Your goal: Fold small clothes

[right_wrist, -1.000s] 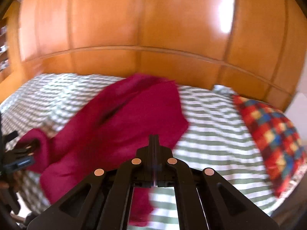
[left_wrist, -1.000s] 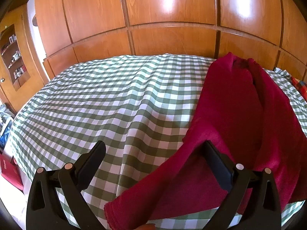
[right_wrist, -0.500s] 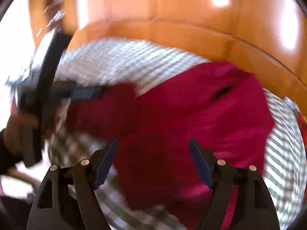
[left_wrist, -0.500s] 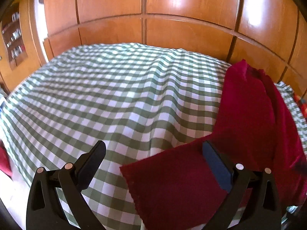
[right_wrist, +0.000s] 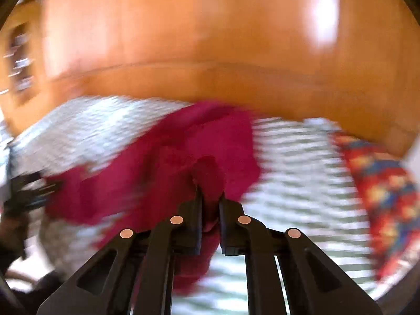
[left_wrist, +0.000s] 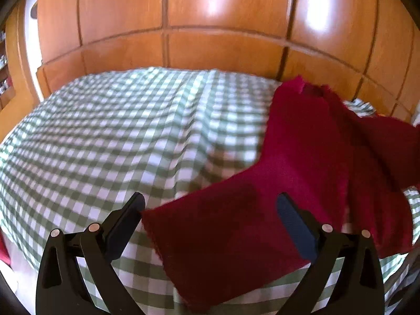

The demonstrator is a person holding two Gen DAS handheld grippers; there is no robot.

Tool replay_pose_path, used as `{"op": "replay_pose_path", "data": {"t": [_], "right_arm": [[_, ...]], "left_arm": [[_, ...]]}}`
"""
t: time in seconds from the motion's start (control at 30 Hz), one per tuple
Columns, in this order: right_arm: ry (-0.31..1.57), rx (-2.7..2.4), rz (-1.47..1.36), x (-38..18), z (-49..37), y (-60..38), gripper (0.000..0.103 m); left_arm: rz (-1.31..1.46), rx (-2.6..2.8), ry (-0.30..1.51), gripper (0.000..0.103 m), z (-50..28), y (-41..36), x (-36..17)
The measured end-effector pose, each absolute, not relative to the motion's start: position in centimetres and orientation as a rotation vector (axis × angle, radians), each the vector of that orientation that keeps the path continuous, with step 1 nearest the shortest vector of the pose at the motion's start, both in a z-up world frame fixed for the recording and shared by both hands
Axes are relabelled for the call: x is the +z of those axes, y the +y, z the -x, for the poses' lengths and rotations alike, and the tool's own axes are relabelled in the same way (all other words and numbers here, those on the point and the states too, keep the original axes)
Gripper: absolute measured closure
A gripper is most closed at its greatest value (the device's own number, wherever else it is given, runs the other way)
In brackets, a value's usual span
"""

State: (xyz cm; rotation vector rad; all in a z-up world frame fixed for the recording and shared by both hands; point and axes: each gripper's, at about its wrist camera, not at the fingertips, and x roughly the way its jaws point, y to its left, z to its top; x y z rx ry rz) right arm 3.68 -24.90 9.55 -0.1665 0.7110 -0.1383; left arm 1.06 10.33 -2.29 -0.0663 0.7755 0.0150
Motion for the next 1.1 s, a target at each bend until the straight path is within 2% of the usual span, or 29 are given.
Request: {"op": "replay_pose_path", "data": {"t": [0.17,0.4,0.47,0.5,0.53,0.57,0.6,0.63,0.67,0.7,0.73,0.83,0.9,0.97,1.1], "right_arm": [[0.725,-0.509,0.241,9.2,-7.0,-35.4,0.094],[0.801,-0.886,0.345,6.4,-12.5,-45.7,0.094],[0.846,-0.886,0.270,5.9,-13.0,-47.8,0.094],[0.851,-0.872,0.251,5.7,-13.0,-48.3,0.094],[0.850,-0.853,0.247,5.7,-12.9,-48.2,0.090],[0.848,-0.832,0.237,5.7,-12.7,-48.0,0.072],[0.834,-0.794,0.207,5.8,-12.0,-47.1,0.061],[0.816,-0.756,0.182,6.1,-11.3,-46.1,0.035],[0.791,-0.691,0.153,6.2,-10.3,-44.7,0.029],[0.787,-0.646,0.138,6.0,-9.8,-43.8,0.029],[0.799,-0.555,0.103,5.8,-8.8,-42.0,0.029],[0.872,-0.273,-0.030,4.5,-6.1,-37.3,0.029],[0.926,-0.099,-0.110,3.3,-4.3,-33.8,0.035],[0.996,0.096,-0.201,1.9,-2.4,-29.7,0.045],[1.087,0.314,-0.349,-0.4,0.0,-24.2,0.050]], "left_arm": [[-0.004,-0.050,0.758,0.003,-1.2,8.4,-1.4],[-0.173,-0.134,0.845,0.003,-0.8,5.4,-3.8],[-0.181,-0.130,0.873,0.009,-1.0,5.3,-4.6],[-0.174,-0.132,0.885,0.018,-1.1,5.3,-4.9],[-0.160,-0.136,0.897,0.030,-1.4,5.4,-5.2],[-0.136,-0.144,0.907,0.036,-1.6,5.5,-5.4],[-0.112,-0.154,0.914,0.052,-1.8,5.7,-5.4],[-0.087,-0.160,0.922,0.068,-2.0,5.9,-5.5],[-0.054,-0.160,0.924,0.077,-2.4,6.3,-5.5],[-0.031,-0.160,0.924,0.099,-2.8,6.7,-5.4],[-0.011,-0.159,0.924,0.103,-3.1,7.1,-5.1],[0.033,-0.133,0.888,0.103,-3.9,8.8,-3.8],[0.033,-0.081,0.851,0.103,-5.0,10.6,-2.5],[0.033,-0.025,0.822,0.103,-6.1,12.4,-1.4],[0.041,0.133,0.770,0.103,-9.2,16.8,1.1]]}}
